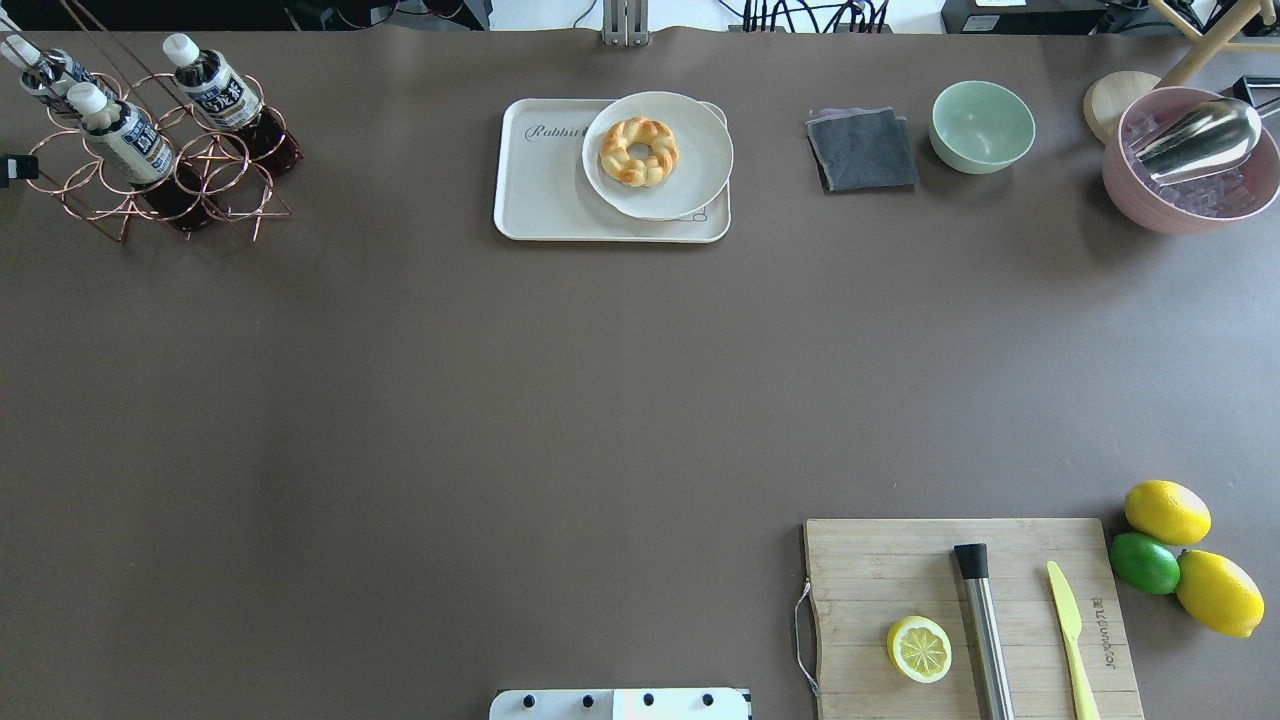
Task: Place tea on tray
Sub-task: 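Reach the left gripper to the copper rack and grasp a tea bottle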
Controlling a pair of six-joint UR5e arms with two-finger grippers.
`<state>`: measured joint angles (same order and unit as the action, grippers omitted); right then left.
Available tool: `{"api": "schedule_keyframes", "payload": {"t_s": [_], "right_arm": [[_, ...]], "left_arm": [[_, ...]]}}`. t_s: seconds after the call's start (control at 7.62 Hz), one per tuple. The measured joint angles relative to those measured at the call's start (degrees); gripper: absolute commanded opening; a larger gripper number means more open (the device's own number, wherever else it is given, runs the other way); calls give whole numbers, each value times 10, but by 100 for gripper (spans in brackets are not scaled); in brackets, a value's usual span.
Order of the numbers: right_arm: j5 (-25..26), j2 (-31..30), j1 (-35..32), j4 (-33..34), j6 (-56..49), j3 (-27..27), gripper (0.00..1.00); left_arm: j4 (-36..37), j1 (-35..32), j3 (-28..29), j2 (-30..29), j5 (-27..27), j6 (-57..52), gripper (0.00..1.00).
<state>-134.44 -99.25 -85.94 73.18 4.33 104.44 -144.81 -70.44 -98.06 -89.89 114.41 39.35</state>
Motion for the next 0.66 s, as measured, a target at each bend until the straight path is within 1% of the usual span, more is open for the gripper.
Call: {"api": "schedule_keyframes", "payload": {"t_s": [0.13, 0.39, 0.53, 0.66], "right_arm": [[0, 0, 0, -1, 0, -1, 100], [1, 0, 1, -3, 1, -2, 100], [1, 0, 1, -3, 1, -2, 100], [1, 0, 1, -3, 1, -2, 100]], "left_arm": [[-12, 5, 6, -3, -31, 25, 97], [-23, 42, 20, -25, -96, 63, 97], [-26, 61, 37, -43, -123, 77, 96], [-28, 71, 58, -62, -138, 82, 95]]}}
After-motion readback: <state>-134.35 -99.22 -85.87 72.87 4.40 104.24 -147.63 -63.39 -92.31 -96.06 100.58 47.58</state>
